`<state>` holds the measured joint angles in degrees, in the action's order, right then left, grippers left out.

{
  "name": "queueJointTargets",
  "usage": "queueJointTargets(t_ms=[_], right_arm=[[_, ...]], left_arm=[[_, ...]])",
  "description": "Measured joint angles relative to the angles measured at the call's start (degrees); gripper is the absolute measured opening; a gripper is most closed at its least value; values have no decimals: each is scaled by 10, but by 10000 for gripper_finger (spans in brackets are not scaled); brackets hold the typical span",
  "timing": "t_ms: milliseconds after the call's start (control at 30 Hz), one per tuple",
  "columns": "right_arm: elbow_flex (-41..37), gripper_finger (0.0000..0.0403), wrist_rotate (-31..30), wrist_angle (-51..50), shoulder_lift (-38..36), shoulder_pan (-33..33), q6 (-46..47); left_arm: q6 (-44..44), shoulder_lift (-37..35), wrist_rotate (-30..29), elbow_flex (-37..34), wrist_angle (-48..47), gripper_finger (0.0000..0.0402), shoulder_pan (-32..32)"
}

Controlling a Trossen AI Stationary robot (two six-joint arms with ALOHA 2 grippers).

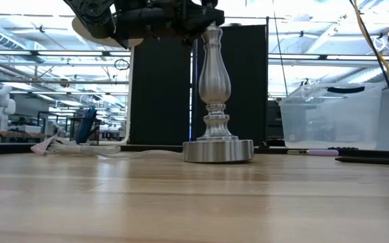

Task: Screw lightbulb
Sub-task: Remove the lightbulb from the lamp

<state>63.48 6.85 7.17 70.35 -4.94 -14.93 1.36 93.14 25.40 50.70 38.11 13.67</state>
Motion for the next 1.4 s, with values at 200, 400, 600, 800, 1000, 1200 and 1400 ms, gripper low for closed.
queueJointTargets(t_ms=[200,400,600,800,1000,1200,1400], right_arm=[[0,265,-80,-45,-26,35,-6],[0,261,-198,-23,7,56,5],[0,261,-281,-4,24,75,2],[-1,260,-399,30,31,96,3],[-1,260,-403,104,78,96,-12],[-2,260,-401,195,109,87,-46],[-2,238,-393,240,109,74,-64]], left_arm=[[-6,0,-64,0,6,73,-3],[-8,0,-130,-1,8,73,-8],[2,0,-170,-1,9,73,-15],[13,0,-194,-1,12,73,-19],[15,0,-200,-1,13,73,-20],[17,0,-205,-1,13,73,-23],[17,0,-207,-1,14,73,-25]])
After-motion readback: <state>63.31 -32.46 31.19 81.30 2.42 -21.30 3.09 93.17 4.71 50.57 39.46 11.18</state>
